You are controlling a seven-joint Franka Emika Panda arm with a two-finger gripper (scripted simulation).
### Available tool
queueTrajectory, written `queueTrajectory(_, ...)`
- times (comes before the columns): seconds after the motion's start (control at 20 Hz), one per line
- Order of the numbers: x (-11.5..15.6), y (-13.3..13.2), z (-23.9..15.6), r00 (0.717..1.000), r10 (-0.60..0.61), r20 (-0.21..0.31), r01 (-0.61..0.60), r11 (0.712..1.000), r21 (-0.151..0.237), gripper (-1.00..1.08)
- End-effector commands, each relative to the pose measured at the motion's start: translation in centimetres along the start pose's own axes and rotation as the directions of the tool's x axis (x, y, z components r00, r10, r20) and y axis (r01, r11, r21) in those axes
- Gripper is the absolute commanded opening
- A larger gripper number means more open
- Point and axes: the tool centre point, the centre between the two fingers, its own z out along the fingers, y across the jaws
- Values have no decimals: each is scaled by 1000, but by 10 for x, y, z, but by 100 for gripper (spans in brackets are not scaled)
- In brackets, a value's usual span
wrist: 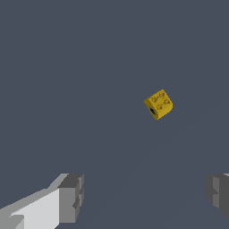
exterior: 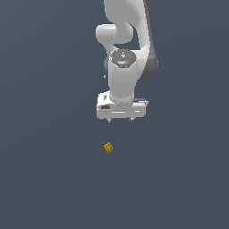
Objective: Pick up the object and move it to a goal position.
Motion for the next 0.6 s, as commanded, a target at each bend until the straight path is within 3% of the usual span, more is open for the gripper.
queueTrajectory(0.0, -1, -1, -2, 1000, 2, 2, -2, 1000, 2, 100)
queueTrajectory(0.55, 4, 3, 4, 999, -35, 2, 35, 999, -1, 100)
